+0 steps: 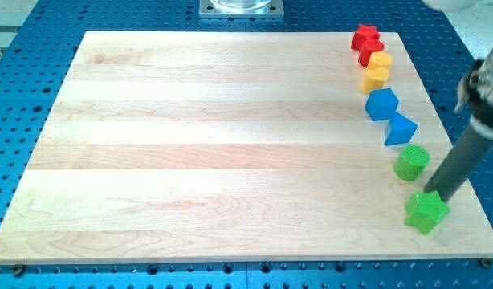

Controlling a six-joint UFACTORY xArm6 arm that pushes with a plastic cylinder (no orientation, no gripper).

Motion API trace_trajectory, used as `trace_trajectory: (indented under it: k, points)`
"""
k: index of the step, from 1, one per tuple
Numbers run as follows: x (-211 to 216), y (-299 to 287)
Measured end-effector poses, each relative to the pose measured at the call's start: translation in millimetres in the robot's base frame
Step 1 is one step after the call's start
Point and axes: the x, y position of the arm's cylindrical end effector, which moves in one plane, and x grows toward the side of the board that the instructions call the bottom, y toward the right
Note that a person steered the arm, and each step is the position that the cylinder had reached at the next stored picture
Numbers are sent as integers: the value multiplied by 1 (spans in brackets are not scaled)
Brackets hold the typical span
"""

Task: Push the green star towards the bottom center of the board

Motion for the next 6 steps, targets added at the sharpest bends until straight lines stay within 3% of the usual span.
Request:
trace_trajectory:
  k: [1, 3, 5, 6]
  points:
    - [15, -25]
    - [48, 42]
    - [49, -99]
    - [49, -114]
